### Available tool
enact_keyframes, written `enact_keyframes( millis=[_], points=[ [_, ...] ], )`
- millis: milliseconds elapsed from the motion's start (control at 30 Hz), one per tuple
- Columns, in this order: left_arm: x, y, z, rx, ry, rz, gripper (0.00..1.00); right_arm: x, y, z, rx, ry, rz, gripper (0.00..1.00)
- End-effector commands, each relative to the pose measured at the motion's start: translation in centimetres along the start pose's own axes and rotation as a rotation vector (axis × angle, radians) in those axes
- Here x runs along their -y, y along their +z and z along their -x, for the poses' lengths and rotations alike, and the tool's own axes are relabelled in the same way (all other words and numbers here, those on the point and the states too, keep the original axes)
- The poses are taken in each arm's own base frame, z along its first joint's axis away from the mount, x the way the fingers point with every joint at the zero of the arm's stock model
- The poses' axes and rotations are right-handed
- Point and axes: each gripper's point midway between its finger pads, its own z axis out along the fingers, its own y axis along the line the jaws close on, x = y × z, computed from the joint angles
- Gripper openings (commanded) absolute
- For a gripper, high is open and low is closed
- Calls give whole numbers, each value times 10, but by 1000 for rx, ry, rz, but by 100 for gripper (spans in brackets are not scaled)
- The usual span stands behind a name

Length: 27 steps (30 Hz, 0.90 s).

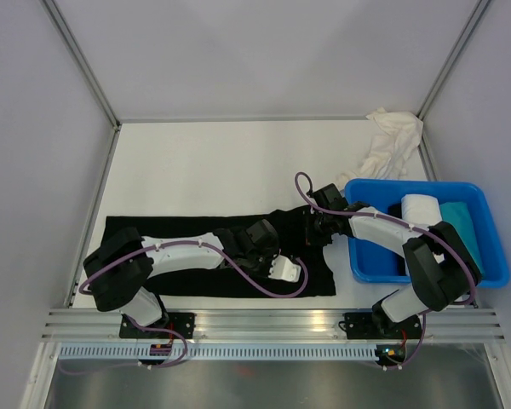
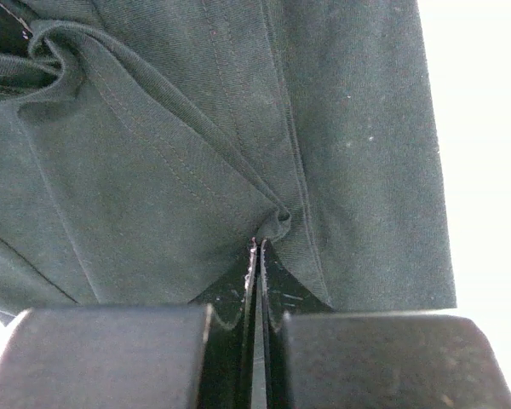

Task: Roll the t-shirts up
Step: Fold the tshirt

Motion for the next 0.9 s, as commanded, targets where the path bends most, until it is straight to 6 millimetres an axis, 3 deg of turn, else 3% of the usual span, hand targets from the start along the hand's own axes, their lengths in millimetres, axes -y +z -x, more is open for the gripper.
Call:
enact_keyframes(
  millis=[0,100,367,667,867],
  points=[
    [1,0,7,35,2,-9,2,-3,-7,9,38,1,10,0],
    [-3,-12,14,59,-7,23,2,-4,-8,10,35,-2,10,0],
    [-22,-47,0,93,-118,58,2,-8,-19,-3,-4,-16,27,6],
    [-2,-46,-23,66,-129,1,2,1,-22,-34,-66,-21,15,20],
    [1,-44,-22,75,-124,-17,2,4,-39,-48,-84,-20,4,28]
  ],
)
